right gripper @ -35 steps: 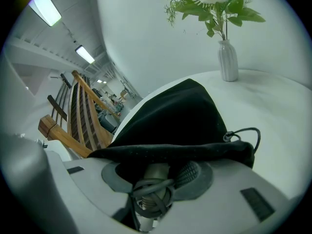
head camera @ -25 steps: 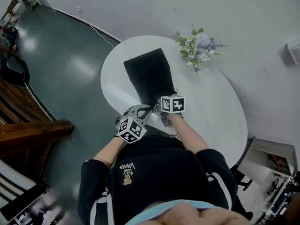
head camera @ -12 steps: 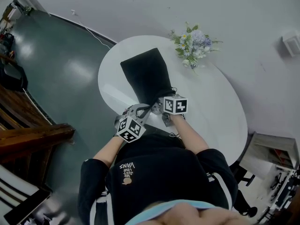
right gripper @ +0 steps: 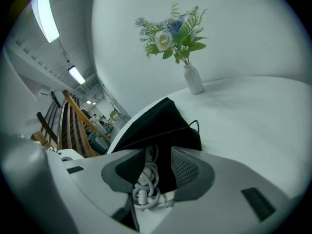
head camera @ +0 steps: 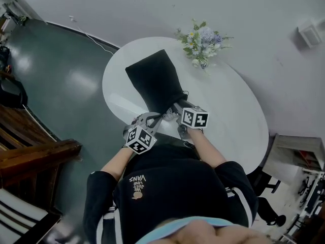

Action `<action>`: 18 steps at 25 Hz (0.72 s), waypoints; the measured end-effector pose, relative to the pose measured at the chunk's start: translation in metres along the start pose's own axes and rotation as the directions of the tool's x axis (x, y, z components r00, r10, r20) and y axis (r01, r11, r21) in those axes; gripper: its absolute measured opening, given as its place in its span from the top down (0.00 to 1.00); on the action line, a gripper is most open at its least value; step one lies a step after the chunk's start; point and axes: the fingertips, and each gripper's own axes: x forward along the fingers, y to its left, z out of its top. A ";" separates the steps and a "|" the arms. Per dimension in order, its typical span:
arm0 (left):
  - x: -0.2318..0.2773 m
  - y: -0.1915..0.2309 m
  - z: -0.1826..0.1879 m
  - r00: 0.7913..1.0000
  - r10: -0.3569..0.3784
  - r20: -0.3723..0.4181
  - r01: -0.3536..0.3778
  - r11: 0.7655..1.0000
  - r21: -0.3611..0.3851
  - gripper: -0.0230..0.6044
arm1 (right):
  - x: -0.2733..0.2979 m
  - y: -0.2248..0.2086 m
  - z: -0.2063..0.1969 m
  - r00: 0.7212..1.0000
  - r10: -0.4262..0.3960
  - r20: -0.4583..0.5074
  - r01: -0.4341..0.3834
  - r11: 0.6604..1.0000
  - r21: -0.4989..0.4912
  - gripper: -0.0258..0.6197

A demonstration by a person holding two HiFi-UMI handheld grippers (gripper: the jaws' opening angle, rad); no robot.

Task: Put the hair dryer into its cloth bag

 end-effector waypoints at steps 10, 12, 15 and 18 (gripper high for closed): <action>0.002 -0.010 -0.003 1.000 -0.026 -0.001 0.026 0.999 0.043 0.91 | -0.030 -0.026 -0.003 0.991 -0.088 0.102 0.076 0.991 0.114 0.68; 0.002 -0.011 -0.004 1.000 -0.029 -0.002 0.029 0.998 0.050 0.91 | -0.032 -0.027 -0.003 0.990 -0.084 0.117 0.068 0.988 0.138 0.68; 0.002 -0.014 -0.008 1.000 -0.027 -0.010 0.028 0.998 0.061 0.91 | -0.033 -0.027 -0.007 0.989 -0.088 0.119 0.070 0.986 0.149 0.68; 0.001 -0.019 -0.012 1.000 -0.019 -0.017 0.020 0.997 0.079 0.91 | -0.038 -0.026 -0.010 0.987 -0.092 0.131 0.069 0.984 0.166 0.68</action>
